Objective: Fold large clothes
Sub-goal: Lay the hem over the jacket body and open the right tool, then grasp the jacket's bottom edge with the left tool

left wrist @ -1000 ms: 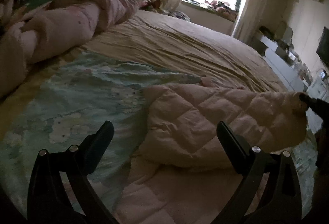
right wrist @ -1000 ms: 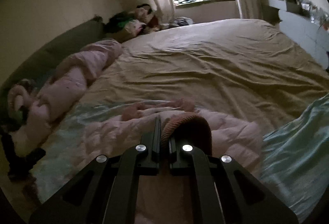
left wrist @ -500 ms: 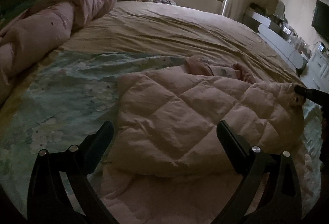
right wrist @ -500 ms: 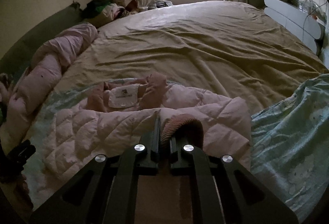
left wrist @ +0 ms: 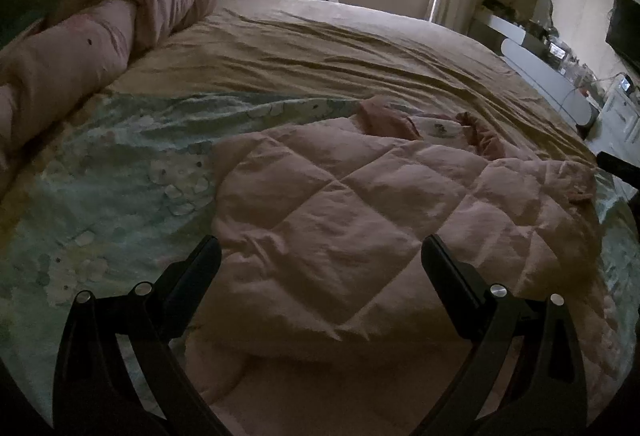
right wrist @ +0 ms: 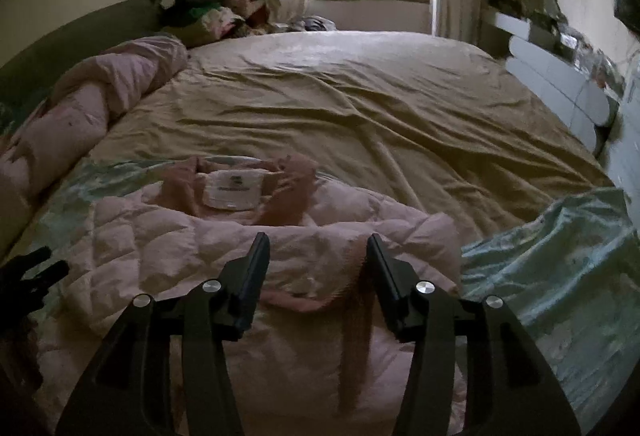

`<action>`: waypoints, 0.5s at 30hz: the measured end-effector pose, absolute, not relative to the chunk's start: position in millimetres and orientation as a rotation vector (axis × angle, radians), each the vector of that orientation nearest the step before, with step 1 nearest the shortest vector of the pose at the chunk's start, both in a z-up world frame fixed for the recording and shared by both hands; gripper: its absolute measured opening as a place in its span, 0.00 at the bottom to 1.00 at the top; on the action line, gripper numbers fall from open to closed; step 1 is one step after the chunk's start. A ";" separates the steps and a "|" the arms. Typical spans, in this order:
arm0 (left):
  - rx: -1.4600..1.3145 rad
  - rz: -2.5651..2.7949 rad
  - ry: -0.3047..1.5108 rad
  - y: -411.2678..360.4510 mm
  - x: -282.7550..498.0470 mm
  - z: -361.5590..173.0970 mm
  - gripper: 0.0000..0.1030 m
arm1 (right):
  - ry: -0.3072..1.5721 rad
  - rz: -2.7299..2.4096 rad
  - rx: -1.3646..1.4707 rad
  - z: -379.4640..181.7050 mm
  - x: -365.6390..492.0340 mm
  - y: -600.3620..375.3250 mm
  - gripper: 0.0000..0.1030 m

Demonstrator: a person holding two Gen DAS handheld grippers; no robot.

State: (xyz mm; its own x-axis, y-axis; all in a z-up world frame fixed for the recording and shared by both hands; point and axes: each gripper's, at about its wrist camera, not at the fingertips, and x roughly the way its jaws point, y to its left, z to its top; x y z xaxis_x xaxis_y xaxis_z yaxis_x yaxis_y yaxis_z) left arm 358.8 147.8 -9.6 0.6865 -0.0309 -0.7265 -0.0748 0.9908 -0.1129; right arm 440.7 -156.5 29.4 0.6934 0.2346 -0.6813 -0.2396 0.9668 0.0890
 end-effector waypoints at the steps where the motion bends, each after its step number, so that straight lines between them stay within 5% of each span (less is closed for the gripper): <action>1: -0.144 0.018 0.819 148.4 360.3 -11.6 0.85 | 0.752 0.282 -0.018 31.6 437.8 -151.2 0.51; 5: -0.124 -0.010 0.878 144.2 369.8 -26.9 0.48 | 0.745 0.350 -0.077 36.9 430.1 -124.8 0.58; 15: -0.090 -0.048 0.979 141.0 375.2 -69.2 0.44 | 0.817 0.469 -0.243 16.9 438.1 -35.6 0.64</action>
